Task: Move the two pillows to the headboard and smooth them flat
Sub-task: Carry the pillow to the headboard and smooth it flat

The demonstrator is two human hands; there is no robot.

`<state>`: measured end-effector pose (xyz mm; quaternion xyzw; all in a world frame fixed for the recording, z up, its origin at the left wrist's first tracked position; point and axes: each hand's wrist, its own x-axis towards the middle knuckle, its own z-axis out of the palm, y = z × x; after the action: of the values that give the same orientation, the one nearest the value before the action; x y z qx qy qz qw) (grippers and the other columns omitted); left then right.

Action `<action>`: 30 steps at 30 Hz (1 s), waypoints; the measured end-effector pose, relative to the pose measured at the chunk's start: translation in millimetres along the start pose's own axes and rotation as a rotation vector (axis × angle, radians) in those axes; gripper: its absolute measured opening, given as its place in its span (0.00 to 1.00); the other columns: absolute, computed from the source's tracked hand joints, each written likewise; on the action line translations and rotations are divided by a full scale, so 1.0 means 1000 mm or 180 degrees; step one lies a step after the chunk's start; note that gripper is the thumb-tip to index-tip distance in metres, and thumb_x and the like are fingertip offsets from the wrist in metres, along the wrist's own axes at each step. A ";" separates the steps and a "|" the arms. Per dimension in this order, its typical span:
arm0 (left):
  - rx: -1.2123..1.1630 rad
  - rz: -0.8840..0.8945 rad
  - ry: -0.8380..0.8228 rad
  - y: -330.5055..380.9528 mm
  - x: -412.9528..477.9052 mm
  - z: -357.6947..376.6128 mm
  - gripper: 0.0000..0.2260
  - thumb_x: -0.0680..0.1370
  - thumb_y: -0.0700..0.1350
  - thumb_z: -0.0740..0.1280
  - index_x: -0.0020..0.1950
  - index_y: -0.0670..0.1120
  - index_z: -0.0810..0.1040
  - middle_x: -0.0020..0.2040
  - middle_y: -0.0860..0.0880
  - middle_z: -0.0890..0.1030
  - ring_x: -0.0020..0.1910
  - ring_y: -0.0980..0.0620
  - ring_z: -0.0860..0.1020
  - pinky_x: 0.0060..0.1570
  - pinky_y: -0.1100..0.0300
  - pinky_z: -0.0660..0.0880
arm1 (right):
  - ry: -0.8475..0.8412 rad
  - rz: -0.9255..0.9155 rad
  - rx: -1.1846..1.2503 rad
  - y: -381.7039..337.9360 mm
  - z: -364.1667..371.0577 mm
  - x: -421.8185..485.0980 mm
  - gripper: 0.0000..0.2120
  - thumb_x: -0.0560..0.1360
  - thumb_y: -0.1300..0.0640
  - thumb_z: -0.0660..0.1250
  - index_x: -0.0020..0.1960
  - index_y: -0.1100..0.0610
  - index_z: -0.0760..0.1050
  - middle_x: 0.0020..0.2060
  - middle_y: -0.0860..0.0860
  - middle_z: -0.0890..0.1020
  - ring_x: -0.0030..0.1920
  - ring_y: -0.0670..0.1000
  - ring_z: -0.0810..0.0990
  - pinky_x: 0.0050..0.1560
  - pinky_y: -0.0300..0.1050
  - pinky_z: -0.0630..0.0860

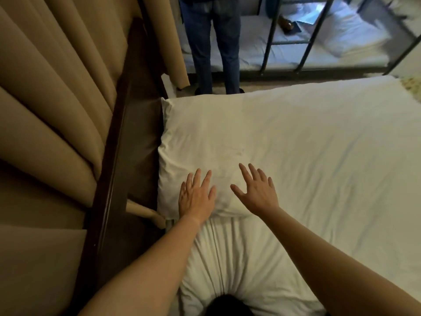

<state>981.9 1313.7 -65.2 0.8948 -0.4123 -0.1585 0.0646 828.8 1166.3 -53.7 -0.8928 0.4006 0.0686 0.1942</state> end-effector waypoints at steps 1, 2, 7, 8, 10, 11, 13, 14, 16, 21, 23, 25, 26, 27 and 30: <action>0.0039 0.0030 -0.0015 0.002 -0.001 0.001 0.28 0.87 0.62 0.47 0.87 0.60 0.50 0.88 0.50 0.52 0.86 0.44 0.49 0.83 0.45 0.51 | 0.0004 0.0022 0.0017 0.004 -0.002 -0.003 0.40 0.81 0.26 0.48 0.87 0.41 0.42 0.87 0.50 0.52 0.85 0.59 0.52 0.82 0.64 0.53; 0.0081 0.0046 -0.0034 0.004 -0.003 0.002 0.28 0.87 0.62 0.47 0.87 0.60 0.50 0.88 0.50 0.51 0.86 0.44 0.49 0.83 0.45 0.50 | 0.0005 0.0038 0.0032 0.008 -0.004 -0.006 0.40 0.81 0.26 0.48 0.87 0.41 0.41 0.87 0.50 0.51 0.85 0.58 0.52 0.82 0.64 0.53; 0.0151 -0.0021 -0.0069 0.031 -0.013 0.015 0.28 0.87 0.62 0.46 0.87 0.60 0.49 0.88 0.50 0.51 0.86 0.44 0.49 0.83 0.45 0.50 | 0.0087 0.0024 0.0062 0.045 -0.012 -0.022 0.40 0.81 0.25 0.46 0.87 0.40 0.40 0.87 0.49 0.51 0.85 0.59 0.51 0.82 0.65 0.53; 0.0180 -0.0031 -0.0085 0.040 -0.016 0.018 0.28 0.87 0.62 0.46 0.87 0.60 0.49 0.88 0.50 0.50 0.86 0.44 0.49 0.84 0.45 0.50 | 0.0106 0.0025 0.0091 0.055 -0.015 -0.026 0.40 0.80 0.25 0.46 0.87 0.40 0.40 0.87 0.49 0.51 0.85 0.59 0.51 0.82 0.65 0.53; 0.0221 -0.0102 -0.0106 0.059 -0.023 0.025 0.27 0.87 0.62 0.47 0.87 0.59 0.50 0.88 0.49 0.50 0.86 0.43 0.49 0.84 0.45 0.50 | 0.0123 -0.0021 0.0137 0.075 -0.019 -0.035 0.40 0.80 0.25 0.46 0.87 0.40 0.40 0.87 0.49 0.51 0.85 0.59 0.51 0.82 0.66 0.53; 0.0223 -0.0174 -0.0075 0.071 -0.028 0.028 0.27 0.87 0.62 0.47 0.87 0.59 0.50 0.88 0.49 0.51 0.86 0.43 0.50 0.84 0.45 0.51 | 0.0134 -0.0076 0.0120 0.085 -0.022 -0.040 0.41 0.80 0.25 0.45 0.87 0.40 0.40 0.87 0.49 0.51 0.85 0.59 0.51 0.82 0.66 0.52; 0.0187 -0.0331 0.0036 0.095 -0.041 0.032 0.27 0.87 0.61 0.48 0.87 0.59 0.51 0.88 0.49 0.52 0.86 0.43 0.50 0.83 0.45 0.52 | 0.0142 -0.0186 0.0087 0.106 -0.029 -0.049 0.41 0.79 0.24 0.43 0.86 0.39 0.39 0.87 0.49 0.50 0.85 0.59 0.51 0.82 0.66 0.52; 0.0168 -0.0396 0.0085 0.107 -0.047 0.033 0.27 0.87 0.61 0.48 0.87 0.59 0.51 0.87 0.49 0.52 0.86 0.43 0.51 0.83 0.44 0.53 | 0.0143 -0.0237 0.0090 0.117 -0.032 -0.053 0.41 0.79 0.24 0.43 0.86 0.39 0.39 0.87 0.49 0.50 0.85 0.59 0.51 0.82 0.66 0.52; 0.0145 -0.0521 0.0171 0.129 -0.063 0.034 0.27 0.88 0.61 0.48 0.87 0.59 0.50 0.88 0.49 0.51 0.86 0.43 0.50 0.83 0.44 0.53 | 0.0117 -0.0358 0.0090 0.138 -0.038 -0.061 0.41 0.78 0.24 0.42 0.86 0.39 0.38 0.87 0.49 0.50 0.85 0.59 0.51 0.83 0.66 0.51; 0.0023 -0.0980 0.0410 0.184 -0.114 0.039 0.27 0.88 0.61 0.49 0.87 0.59 0.51 0.87 0.49 0.53 0.85 0.43 0.51 0.82 0.43 0.54 | -0.0085 -0.0786 -0.0095 0.184 -0.046 -0.079 0.42 0.78 0.23 0.42 0.86 0.40 0.38 0.87 0.50 0.50 0.85 0.61 0.51 0.82 0.67 0.52; -0.0068 -0.1114 0.0487 0.202 -0.138 0.046 0.27 0.87 0.60 0.51 0.87 0.59 0.53 0.87 0.49 0.54 0.85 0.43 0.51 0.81 0.43 0.55 | -0.0183 -0.0963 -0.0241 0.197 -0.047 -0.085 0.42 0.78 0.23 0.41 0.86 0.40 0.38 0.87 0.50 0.51 0.85 0.62 0.51 0.82 0.66 0.51; -0.0187 -0.1179 0.0546 0.218 -0.161 0.053 0.26 0.87 0.60 0.52 0.86 0.59 0.55 0.87 0.49 0.55 0.85 0.44 0.51 0.81 0.44 0.56 | -0.0289 -0.1096 -0.0368 0.211 -0.047 -0.092 0.42 0.78 0.23 0.41 0.86 0.40 0.37 0.87 0.50 0.50 0.85 0.62 0.49 0.83 0.66 0.50; -0.0219 -0.1202 0.0575 0.225 -0.172 0.055 0.26 0.88 0.60 0.51 0.86 0.59 0.56 0.87 0.49 0.55 0.85 0.45 0.51 0.81 0.44 0.56 | -0.0348 -0.1143 -0.0400 0.217 -0.047 -0.096 0.41 0.79 0.23 0.41 0.86 0.40 0.37 0.87 0.50 0.50 0.85 0.61 0.48 0.83 0.66 0.50; -0.0222 -0.1228 0.0588 0.231 -0.182 0.057 0.26 0.88 0.60 0.51 0.86 0.59 0.56 0.87 0.49 0.55 0.85 0.46 0.51 0.81 0.44 0.55 | -0.0409 -0.1176 -0.0412 0.222 -0.049 -0.100 0.41 0.79 0.24 0.42 0.86 0.40 0.37 0.87 0.50 0.50 0.85 0.61 0.48 0.83 0.66 0.49; -0.0125 -0.1356 0.0566 0.243 -0.206 0.056 0.27 0.87 0.61 0.49 0.87 0.59 0.54 0.87 0.49 0.54 0.85 0.45 0.50 0.82 0.44 0.54 | -0.0524 -0.1289 -0.0406 0.228 -0.056 -0.112 0.41 0.80 0.24 0.44 0.86 0.39 0.38 0.87 0.49 0.49 0.85 0.62 0.48 0.82 0.67 0.50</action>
<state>662.5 1312.3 -10.8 0.9707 -0.2036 -0.0971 0.0831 582.4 1083.5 -38.1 -0.9568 0.1909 0.1261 0.1792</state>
